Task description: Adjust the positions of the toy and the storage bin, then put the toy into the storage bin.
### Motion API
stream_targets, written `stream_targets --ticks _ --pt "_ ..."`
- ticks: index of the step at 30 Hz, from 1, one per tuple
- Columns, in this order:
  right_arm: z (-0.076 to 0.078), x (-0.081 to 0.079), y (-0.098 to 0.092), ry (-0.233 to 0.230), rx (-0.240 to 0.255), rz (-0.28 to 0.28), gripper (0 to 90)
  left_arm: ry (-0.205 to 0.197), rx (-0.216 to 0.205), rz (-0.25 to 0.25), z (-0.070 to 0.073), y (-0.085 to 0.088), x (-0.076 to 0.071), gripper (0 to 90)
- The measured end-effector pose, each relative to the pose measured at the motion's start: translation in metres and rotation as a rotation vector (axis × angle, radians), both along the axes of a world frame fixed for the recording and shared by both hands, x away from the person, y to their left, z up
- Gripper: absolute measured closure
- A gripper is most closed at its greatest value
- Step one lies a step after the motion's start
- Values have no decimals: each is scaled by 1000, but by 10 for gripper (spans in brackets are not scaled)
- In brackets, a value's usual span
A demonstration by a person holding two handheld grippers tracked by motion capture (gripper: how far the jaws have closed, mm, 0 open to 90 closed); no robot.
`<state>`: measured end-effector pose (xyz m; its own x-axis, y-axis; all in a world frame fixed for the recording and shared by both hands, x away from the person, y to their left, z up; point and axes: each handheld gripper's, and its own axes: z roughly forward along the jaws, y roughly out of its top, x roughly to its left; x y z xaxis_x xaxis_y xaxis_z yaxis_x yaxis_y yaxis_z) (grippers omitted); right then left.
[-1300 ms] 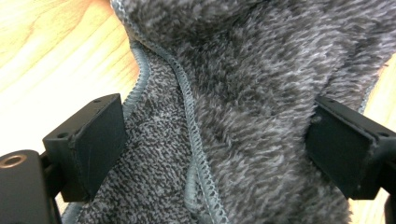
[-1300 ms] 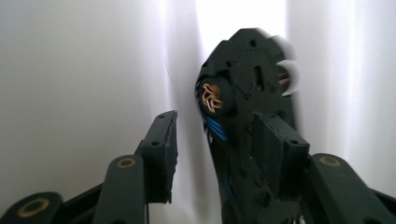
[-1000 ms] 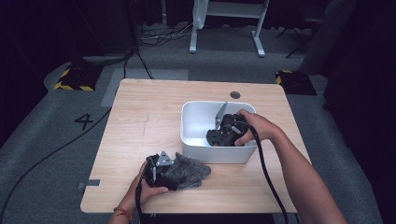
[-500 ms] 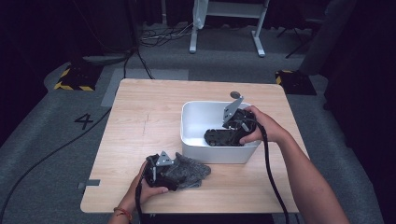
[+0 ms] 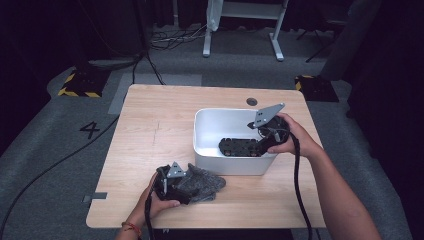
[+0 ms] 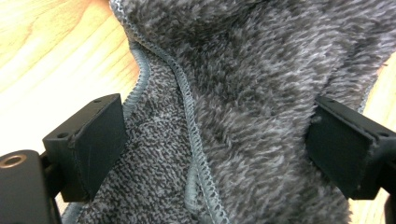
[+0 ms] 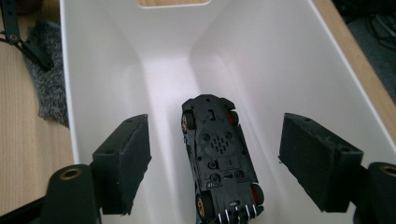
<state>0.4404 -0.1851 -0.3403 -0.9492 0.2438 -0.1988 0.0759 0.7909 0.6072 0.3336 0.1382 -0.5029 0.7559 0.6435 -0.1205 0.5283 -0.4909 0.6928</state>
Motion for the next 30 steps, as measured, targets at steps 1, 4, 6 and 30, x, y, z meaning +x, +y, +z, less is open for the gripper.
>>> stream_targets --ticks 1,4,6,30 --pt "2 -2 -2 -9 13 -2 251 1 -1 0 0 0 0 93" --pt "8 -10 -9 -28 50 -15 248 1 -1 0 0 0 0 93" --pt "12 -15 -14 -50 66 -24 240 0 0 0 0 0 0 93" --pt "7 -71 -85 -137 180 -126 223 -3 2 1 0 -1 0 93"
